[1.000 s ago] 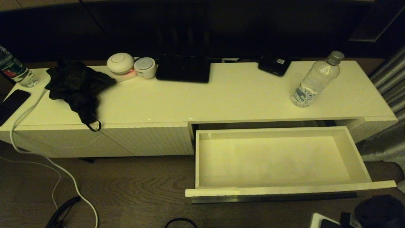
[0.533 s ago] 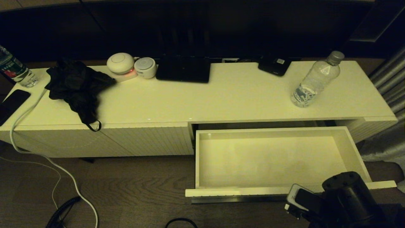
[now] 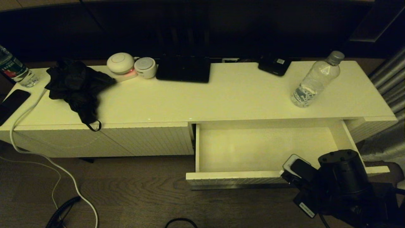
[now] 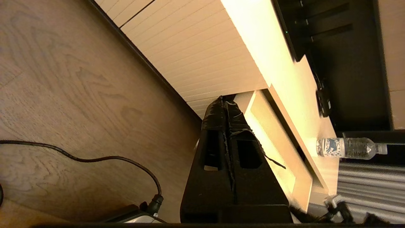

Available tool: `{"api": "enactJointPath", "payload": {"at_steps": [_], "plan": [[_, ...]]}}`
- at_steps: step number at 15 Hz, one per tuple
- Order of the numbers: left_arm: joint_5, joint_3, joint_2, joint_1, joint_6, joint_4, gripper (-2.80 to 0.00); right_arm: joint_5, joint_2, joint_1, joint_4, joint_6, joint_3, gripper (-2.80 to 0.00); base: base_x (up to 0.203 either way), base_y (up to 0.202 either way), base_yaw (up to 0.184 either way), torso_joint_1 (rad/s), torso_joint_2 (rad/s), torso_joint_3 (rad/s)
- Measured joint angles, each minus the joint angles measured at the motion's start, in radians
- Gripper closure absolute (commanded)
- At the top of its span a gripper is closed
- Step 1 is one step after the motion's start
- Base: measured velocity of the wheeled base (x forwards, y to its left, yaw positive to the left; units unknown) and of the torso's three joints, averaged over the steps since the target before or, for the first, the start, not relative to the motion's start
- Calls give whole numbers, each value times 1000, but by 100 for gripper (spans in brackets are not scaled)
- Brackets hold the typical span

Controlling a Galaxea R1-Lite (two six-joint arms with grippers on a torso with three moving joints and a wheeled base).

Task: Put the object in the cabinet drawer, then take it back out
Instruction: Close the drawer

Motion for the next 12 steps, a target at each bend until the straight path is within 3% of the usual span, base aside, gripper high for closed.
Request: {"api": "enactJointPath", "payload": {"at_steps": [12], "plan": [[0,0,0,0,0,0,0,-79,179,-40,-235,32,-145,0,0,0,0,0,0,0]]}}
